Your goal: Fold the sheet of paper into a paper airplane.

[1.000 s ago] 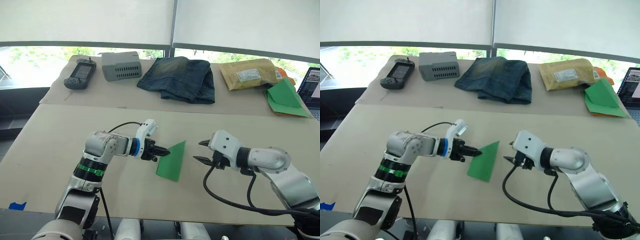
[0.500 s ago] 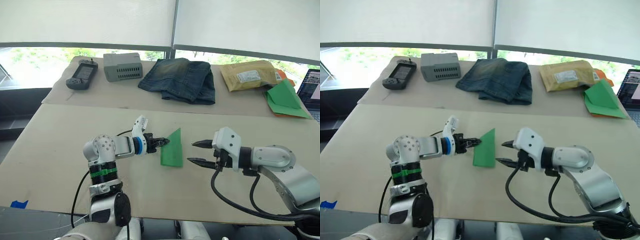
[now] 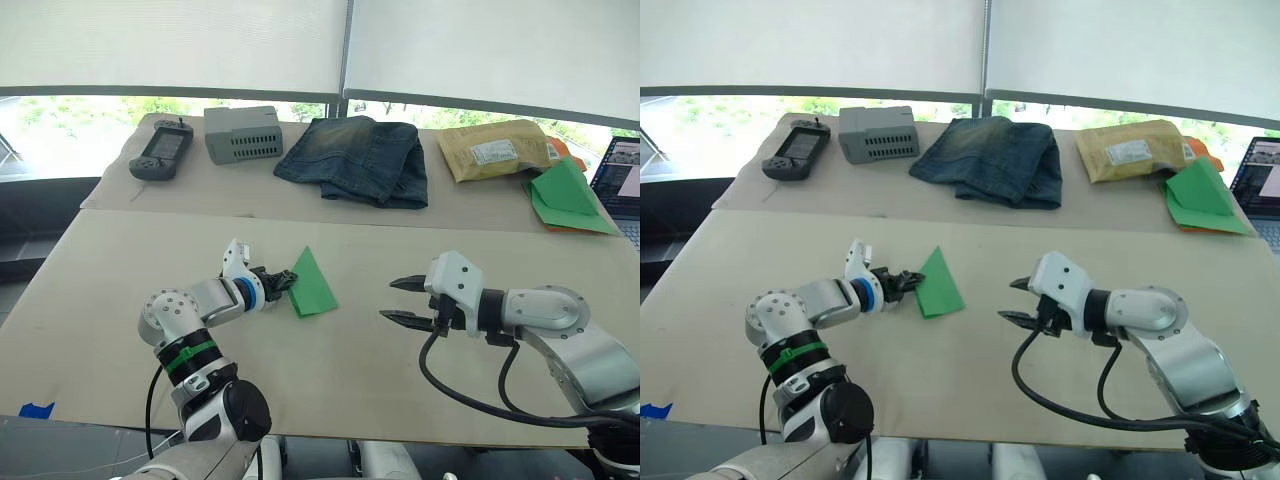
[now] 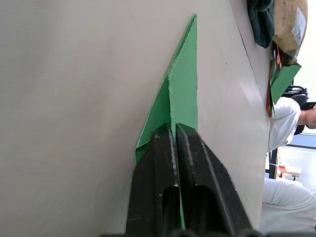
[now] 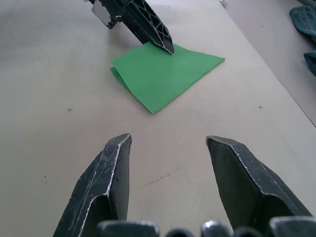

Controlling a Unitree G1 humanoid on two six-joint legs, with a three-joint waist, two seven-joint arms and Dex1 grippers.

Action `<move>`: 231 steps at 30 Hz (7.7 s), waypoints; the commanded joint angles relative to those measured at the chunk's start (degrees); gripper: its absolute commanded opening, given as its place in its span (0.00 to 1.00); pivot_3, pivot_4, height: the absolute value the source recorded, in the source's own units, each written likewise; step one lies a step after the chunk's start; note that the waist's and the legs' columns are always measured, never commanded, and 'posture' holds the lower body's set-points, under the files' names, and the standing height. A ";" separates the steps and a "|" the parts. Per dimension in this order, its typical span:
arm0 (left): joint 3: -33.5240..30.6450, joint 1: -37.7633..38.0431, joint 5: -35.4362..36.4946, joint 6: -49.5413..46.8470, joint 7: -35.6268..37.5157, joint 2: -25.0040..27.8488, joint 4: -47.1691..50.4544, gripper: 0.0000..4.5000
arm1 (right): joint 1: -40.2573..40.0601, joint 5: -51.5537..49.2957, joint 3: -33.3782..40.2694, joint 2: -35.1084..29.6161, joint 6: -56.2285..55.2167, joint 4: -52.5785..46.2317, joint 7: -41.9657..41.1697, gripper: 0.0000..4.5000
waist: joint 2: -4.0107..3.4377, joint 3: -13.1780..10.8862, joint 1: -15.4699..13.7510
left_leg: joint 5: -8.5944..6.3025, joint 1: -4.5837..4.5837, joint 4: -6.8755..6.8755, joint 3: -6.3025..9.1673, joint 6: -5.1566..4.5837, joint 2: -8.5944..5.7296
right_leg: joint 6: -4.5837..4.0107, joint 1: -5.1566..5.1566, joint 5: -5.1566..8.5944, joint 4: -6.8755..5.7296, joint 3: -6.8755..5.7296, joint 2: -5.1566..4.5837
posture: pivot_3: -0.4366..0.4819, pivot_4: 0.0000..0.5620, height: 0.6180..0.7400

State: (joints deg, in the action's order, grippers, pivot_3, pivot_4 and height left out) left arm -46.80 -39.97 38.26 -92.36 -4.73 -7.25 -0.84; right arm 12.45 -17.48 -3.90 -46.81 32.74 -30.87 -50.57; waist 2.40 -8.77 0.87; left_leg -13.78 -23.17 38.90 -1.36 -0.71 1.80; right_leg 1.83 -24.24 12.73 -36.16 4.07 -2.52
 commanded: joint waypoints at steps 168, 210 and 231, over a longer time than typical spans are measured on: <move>65.12 8.83 -31.57 75.22 71.04 32.83 -16.55 0.00 | 0.09 15.68 -9.44 12.20 -15.91 12.60 6.90 0.01 | 0.08 -0.16 -0.02 | 0.35 0.32 -0.05 -0.06 0.57 0.10 | -0.01 -0.01 0.47 -0.78 -0.06 0.07 | 0.48 0.27 0.95; 60.67 13.51 -23.97 71.17 66.94 29.21 -8.77 0.00 | 2.38 22.54 -15.96 17.41 -10.47 24.00 8.73 0.01 | 0.06 -0.12 0.18 | 0.35 0.41 -0.06 -0.05 0.57 0.12 | -0.02 0.05 0.46 -0.81 -0.06 0.08 | 0.48 0.27 0.95; 64.45 13.36 -29.71 69.01 60.62 27.19 -13.16 0.00 | -3.84 19.28 -12.60 27.15 -12.47 17.27 18.39 0.01 | 0.07 0.28 0.00 | 0.35 0.50 -0.14 -0.06 0.58 0.13 | -0.01 0.13 0.47 -0.72 -0.05 0.07 | 0.48 0.27 0.95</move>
State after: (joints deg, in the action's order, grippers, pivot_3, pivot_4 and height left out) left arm 16.14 -27.08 10.47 -22.37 56.11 19.43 -12.02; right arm 8.88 2.49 -15.89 -20.08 20.28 -11.90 -32.88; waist 2.47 -8.48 0.86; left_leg -13.43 -22.67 38.75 -1.41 -0.13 1.93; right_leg 1.83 -24.10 13.20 -36.87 4.01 -2.44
